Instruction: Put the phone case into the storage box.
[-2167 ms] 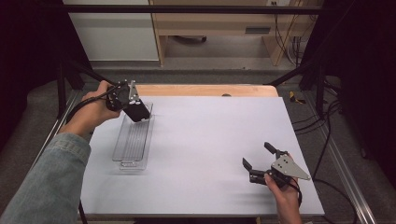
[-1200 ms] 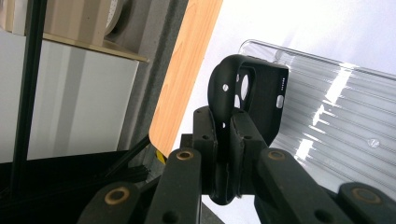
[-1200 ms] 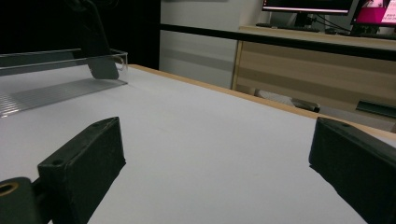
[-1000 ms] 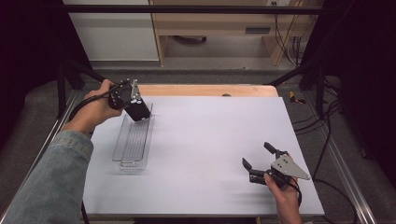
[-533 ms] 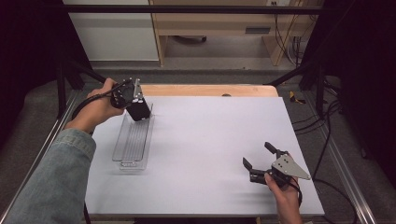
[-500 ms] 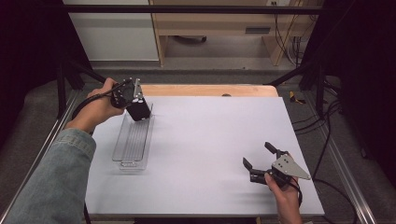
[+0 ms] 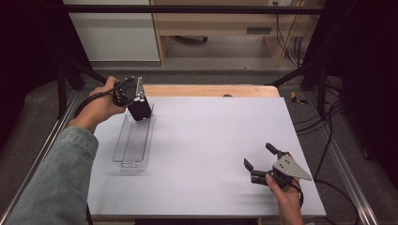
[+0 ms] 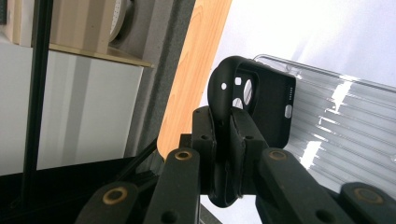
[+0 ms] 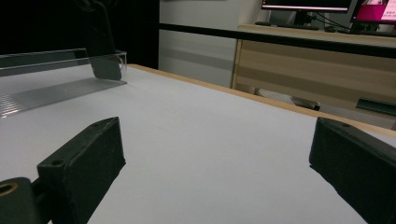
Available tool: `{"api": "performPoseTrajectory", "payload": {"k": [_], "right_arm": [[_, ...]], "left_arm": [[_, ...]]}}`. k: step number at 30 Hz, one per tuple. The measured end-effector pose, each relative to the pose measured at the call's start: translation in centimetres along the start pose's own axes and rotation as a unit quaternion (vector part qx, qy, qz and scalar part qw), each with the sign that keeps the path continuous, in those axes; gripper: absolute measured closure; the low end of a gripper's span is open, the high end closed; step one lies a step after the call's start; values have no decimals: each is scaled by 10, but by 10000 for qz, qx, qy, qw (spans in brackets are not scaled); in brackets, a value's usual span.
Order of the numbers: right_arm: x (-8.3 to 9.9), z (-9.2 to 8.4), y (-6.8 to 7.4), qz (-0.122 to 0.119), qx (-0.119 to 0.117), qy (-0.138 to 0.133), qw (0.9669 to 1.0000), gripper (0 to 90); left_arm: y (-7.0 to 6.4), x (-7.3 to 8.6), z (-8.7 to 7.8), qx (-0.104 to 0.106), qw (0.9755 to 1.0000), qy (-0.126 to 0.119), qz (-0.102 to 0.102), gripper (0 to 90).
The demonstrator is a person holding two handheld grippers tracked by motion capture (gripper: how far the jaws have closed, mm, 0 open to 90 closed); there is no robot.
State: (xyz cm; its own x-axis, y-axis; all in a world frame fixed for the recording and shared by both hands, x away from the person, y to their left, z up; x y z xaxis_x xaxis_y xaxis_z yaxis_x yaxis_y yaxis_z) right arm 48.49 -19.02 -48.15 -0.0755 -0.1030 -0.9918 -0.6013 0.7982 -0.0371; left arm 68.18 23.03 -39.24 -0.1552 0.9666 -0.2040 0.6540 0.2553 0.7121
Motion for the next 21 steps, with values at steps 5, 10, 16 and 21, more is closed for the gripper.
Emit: {"api": "performPoseTrajectory", "payload": {"k": [5,10,16,21], "right_arm": [[1,1,0,27,2,16,10000,35],[1,1,0,29,1,24,10000,34],[1,0,0,31,8,11,10000,34],[1,0,-1,39,17,6,10000,34]], "left_arm": [[4,-2,2,-97,9999,-52,-2,798],[4,-4,4,-114,9999,-62,30,793],[8,-4,5,-218,9997,-41,-42,794],[11,-4,7,-292,9995,-50,-92,801]]}}
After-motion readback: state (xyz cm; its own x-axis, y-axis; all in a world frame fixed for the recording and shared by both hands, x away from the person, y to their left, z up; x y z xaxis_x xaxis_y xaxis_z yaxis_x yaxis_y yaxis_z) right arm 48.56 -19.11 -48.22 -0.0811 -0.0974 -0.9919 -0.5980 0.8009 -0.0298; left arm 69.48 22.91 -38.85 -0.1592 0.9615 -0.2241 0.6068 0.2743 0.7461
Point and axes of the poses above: each handheld gripper's, and its own axes: z roughly forward along the jaws, x roughly out of its underside, y roughly to its left, the point moved 9 cm from there along z, roughly forward along the jaws, and after that the axes turned 5 degrees about -x, right-handed, at the moved point
